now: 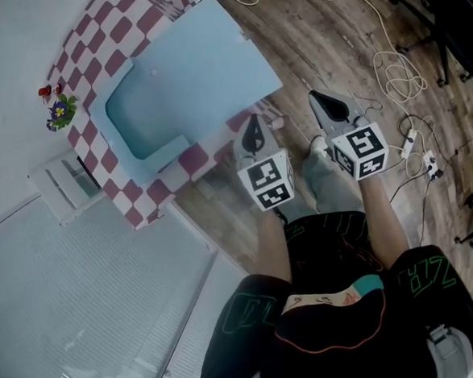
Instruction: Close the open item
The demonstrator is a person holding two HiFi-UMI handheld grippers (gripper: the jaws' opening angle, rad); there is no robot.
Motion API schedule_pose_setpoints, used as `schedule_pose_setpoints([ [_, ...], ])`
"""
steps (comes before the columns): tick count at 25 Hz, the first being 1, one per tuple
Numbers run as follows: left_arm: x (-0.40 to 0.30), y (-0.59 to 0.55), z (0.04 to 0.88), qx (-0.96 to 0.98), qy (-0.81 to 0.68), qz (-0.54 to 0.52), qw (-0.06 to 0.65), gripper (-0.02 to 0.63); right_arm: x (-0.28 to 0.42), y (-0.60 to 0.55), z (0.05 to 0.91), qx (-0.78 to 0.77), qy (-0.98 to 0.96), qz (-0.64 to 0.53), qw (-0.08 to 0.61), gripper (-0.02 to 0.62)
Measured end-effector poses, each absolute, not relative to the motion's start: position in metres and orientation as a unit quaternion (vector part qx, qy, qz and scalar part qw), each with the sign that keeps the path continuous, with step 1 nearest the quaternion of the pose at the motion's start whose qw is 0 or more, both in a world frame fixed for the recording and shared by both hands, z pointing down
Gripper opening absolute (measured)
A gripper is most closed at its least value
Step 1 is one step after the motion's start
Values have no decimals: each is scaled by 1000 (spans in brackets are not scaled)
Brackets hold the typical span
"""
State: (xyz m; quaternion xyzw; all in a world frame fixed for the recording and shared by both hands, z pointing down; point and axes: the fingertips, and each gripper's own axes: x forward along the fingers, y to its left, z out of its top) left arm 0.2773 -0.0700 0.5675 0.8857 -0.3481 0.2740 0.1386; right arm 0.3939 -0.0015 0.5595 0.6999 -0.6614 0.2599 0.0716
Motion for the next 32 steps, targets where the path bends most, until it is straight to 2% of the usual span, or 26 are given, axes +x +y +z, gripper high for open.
schedule_pose_setpoints([
  [6,269,-93,575,883,-345,287,136,5,375,-29,571,687,-671,274,52,8],
  [7,268,-96,576,883,-345,288,136,4,372,-33,575,683,-672,282,51,64],
  [8,268,-99,577,883,-344,290,136,4,370,-36,580,680,-672,290,51,92],
  [11,265,-106,579,882,-343,293,134,3,366,-42,591,677,-667,307,53,96],
  [16,256,-116,584,877,-351,298,135,4,362,-52,611,672,-647,358,18,189],
  [20,248,-123,587,873,-359,301,135,3,360,-58,624,673,-624,396,-17,232],
  [32,222,-137,586,862,-386,298,139,4,356,-71,632,662,-598,439,-110,232],
])
